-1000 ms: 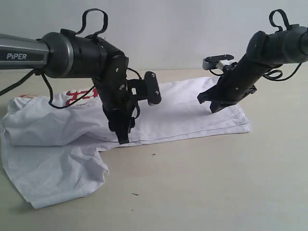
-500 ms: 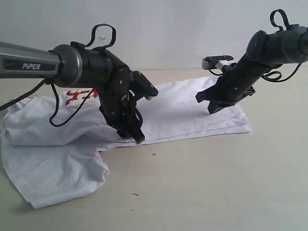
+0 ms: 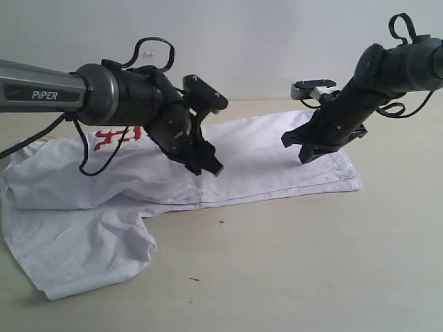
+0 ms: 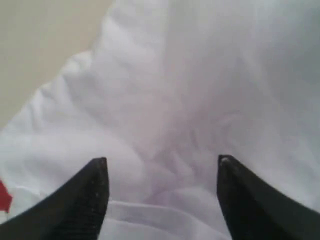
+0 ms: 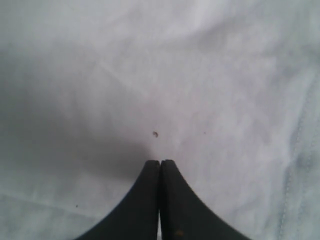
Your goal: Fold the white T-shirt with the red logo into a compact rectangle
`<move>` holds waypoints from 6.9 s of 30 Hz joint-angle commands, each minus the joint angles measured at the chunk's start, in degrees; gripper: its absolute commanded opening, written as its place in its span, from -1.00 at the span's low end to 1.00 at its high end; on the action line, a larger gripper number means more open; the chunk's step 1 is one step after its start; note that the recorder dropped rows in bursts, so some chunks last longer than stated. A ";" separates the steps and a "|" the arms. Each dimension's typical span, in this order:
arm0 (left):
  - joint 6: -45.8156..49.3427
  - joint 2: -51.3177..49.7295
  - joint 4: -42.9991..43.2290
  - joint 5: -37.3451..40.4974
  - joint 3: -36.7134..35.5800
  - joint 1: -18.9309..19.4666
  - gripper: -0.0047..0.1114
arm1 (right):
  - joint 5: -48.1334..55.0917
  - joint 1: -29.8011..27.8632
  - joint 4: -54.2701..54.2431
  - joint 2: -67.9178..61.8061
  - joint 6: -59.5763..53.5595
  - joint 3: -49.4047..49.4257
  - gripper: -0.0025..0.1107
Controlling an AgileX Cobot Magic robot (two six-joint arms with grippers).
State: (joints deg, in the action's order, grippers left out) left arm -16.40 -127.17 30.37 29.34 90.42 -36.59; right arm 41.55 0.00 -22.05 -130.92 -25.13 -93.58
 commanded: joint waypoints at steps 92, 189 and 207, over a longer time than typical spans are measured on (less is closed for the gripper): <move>0.45 25.85 47.41 -2.62 -31.80 1.21 -0.72 | -0.51 -0.28 -1.37 0.11 -0.65 -0.11 -0.96; 25.11 9.04 -33.62 -23.07 -16.23 10.82 -0.92 | 4.30 -0.28 -2.97 0.31 -1.74 -2.11 -0.96; 24.05 4.36 -34.04 -22.01 -16.23 18.81 -0.92 | 3.35 -0.28 -2.84 0.31 -1.74 -2.11 -0.96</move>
State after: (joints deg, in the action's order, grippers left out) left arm 8.14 -123.43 -3.20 6.33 74.20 -17.94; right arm 45.41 0.00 -24.82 -130.92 -26.36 -95.36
